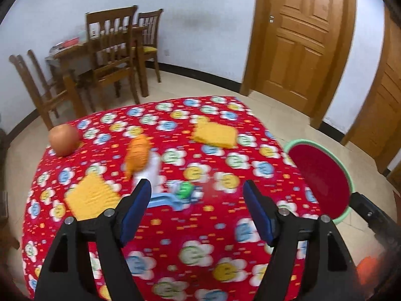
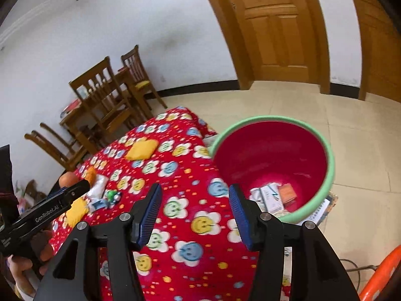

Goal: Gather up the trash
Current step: 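Move both grippers back over the table toward the remaining items, then grasp the yellow foam net with the left gripper while the right gripper grasps the green toy figure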

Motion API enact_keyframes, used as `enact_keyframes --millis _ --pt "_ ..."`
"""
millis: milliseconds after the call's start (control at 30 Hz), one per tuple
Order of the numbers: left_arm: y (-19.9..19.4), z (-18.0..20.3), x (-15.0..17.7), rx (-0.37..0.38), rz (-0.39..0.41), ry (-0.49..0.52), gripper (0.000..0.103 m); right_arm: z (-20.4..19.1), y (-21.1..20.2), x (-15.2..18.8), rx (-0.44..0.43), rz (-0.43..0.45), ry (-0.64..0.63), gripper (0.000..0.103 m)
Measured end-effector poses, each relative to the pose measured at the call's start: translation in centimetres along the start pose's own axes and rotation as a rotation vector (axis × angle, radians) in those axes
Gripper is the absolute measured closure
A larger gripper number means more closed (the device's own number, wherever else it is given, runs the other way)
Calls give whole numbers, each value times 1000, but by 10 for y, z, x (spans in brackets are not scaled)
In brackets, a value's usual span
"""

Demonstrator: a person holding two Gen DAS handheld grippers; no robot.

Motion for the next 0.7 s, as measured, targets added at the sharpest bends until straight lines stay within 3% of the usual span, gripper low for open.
enact_keyframes --millis 333,700 --pt "6 -100 12 -145 -31 -112 27 -52 36 9 -46 -80 -81 46" --pt "30 -174 38 -237 -106 -223 27 -111 82 30 -92 -169 -186 46"
Point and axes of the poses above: each gripper's, at about its wrist camera, not at the fingertips, and y roughly the way its jaws point, z to its right, x to its underside, the point moved 10 cm from there along y, roughly the way its jaws point, and after that the axes turned 1 degree about y, right-handed, at the moved point
